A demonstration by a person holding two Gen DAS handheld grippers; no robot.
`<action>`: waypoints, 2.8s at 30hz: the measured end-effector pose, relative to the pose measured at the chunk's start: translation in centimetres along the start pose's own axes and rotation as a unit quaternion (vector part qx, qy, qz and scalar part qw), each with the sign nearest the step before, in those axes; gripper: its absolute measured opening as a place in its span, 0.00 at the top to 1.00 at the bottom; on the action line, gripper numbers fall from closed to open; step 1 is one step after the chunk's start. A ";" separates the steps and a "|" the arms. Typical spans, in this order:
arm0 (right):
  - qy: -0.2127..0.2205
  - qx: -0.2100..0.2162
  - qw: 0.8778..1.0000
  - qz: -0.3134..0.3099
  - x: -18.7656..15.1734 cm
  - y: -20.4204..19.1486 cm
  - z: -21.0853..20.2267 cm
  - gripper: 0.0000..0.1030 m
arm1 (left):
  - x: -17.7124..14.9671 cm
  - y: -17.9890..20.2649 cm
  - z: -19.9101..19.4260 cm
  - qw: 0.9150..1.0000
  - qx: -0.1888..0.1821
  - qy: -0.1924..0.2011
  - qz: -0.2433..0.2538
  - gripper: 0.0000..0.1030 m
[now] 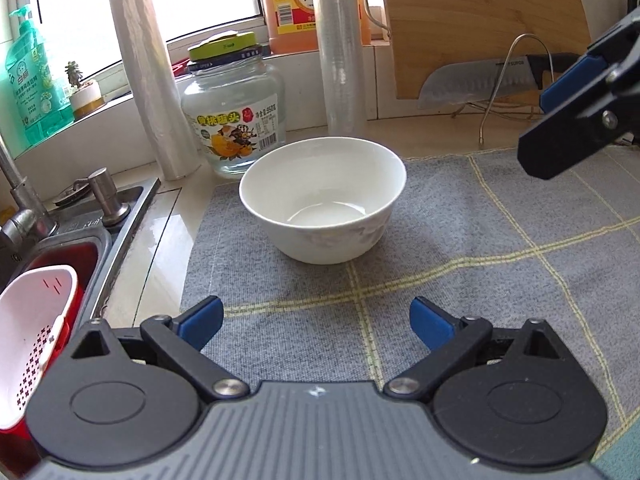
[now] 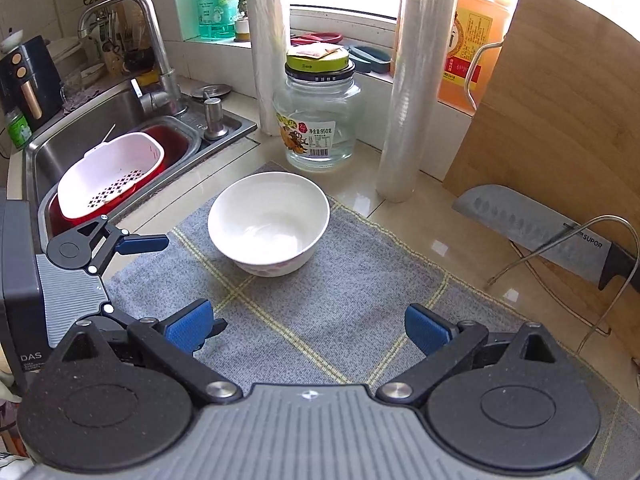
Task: Organize plates and bowls
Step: 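Move the left tool toward the remaining white bowl near the sink, then grasp the rim of the white bowl near the sink with the right tool, then lift the bowl with the right tool and carry it toward the nested bowls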
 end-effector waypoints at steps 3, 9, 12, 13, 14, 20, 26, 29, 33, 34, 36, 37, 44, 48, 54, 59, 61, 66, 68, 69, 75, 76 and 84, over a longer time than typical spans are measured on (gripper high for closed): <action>0.000 0.001 1.000 0.010 0.8 0.0 0.6 0.00 | -0.1 0.0 1.1 1.000 -0.013 -0.001 -0.003 0.04; -0.010 0.005 1.000 0.013 1.7 -0.5 2.3 0.00 | -0.3 -0.3 2.4 0.999 -0.046 -0.009 -0.027 0.04; -0.020 0.007 1.000 0.009 2.0 -0.9 3.3 0.00 | -0.1 -0.4 2.8 0.998 -0.051 -0.007 -0.036 0.02; -0.023 0.007 1.000 0.005 2.1 -1.1 3.7 0.00 | 0.0 -0.3 2.8 0.998 -0.052 -0.005 -0.035 0.02; -0.027 0.006 1.000 0.003 2.2 -1.2 4.0 0.00 | 0.1 -0.3 2.9 0.998 -0.052 -0.003 -0.036 0.02; -0.041 0.008 0.999 -0.002 2.9 -1.9 5.8 0.00 | 0.8 -0.2 2.9 0.998 -0.050 0.007 -0.034 0.03; -0.055 0.015 0.998 -0.006 3.7 -2.2 7.7 0.00 | 2.7 -0.4 2.2 0.997 -0.047 0.037 -0.042 0.04; -0.059 0.018 0.998 -0.014 4.2 -2.4 8.5 0.00 | 3.3 -0.4 2.5 0.998 -0.044 0.043 -0.034 0.07; -0.061 0.022 0.997 -0.029 5.0 -2.7 9.5 0.00 | 3.8 -0.5 3.1 0.998 -0.038 0.049 -0.021 0.11; -0.061 0.024 0.997 -0.030 5.2 -2.7 9.7 0.00 | 3.8 -0.5 3.2 0.998 -0.036 0.050 -0.019 0.12; -0.064 0.028 0.997 -0.033 5.5 -2.7 10.3 0.00 | 3.9 -0.6 3.3 0.998 -0.040 0.052 -0.016 0.12; -0.065 0.031 0.997 -0.035 5.7 -2.7 10.6 0.00 | 4.0 -0.6 3.4 0.998 -0.043 0.052 -0.018 0.12; -0.074 0.041 0.996 -0.040 6.1 -3.0 12.2 0.07 | 3.9 -0.7 3.4 0.997 -0.057 0.051 -0.023 0.14; -0.076 0.047 0.995 -0.044 6.2 -3.1 12.8 0.13 | 4.0 -0.8 3.5 0.997 -0.058 0.051 -0.027 0.14; -0.080 0.056 0.994 -0.048 6.4 -3.5 13.5 0.17 | 4.0 -0.8 3.4 0.997 -0.057 0.052 -0.027 0.14; -0.083 0.060 0.993 -0.052 6.3 -3.7 13.6 0.17 | 4.0 -0.8 3.3 0.997 -0.057 0.052 -0.027 0.14; -0.083 0.061 0.993 -0.052 6.4 -3.7 13.6 0.17 | 4.0 -0.8 3.2 0.997 -0.057 0.050 -0.028 0.14; -0.085 0.063 0.993 -0.050 6.3 -3.7 13.5 0.17 | 4.0 -0.8 3.2 0.997 -0.057 0.045 -0.026 0.14; -0.085 0.064 0.993 -0.051 6.3 -3.8 13.4 0.17 | 3.9 -0.8 3.2 0.997 -0.058 0.042 -0.026 0.14; -0.086 0.064 0.993 -0.052 6.3 -3.9 13.3 0.17 | 3.9 -0.8 3.1 0.997 -0.058 0.041 -0.026 0.14; -0.084 0.067 0.993 -0.051 6.1 -4.1 12.6 0.17 | 4.0 -0.6 2.3 0.998 -0.056 0.037 -0.018 0.14; -0.084 0.069 0.993 -0.049 6.1 -4.2 12.4 0.17 | 4.0 -0.6 2.1 0.998 -0.057 0.036 -0.016 0.14; -0.077 0.077 0.994 -0.031 5.3 -4.2 10.0 0.17 | 4.3 0.4 -0.1 0.997 -0.068 0.029 -0.002 0.14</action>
Point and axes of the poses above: each gripper's, at about its wrist camera, not at the fingertips, and z roughly the way its jaws point, y to its right, x to its top, the point moved 9 cm from there along z, roughly the way its jaws point, and after that the axes turned 5 degrees about z, right-handed, at the moved point
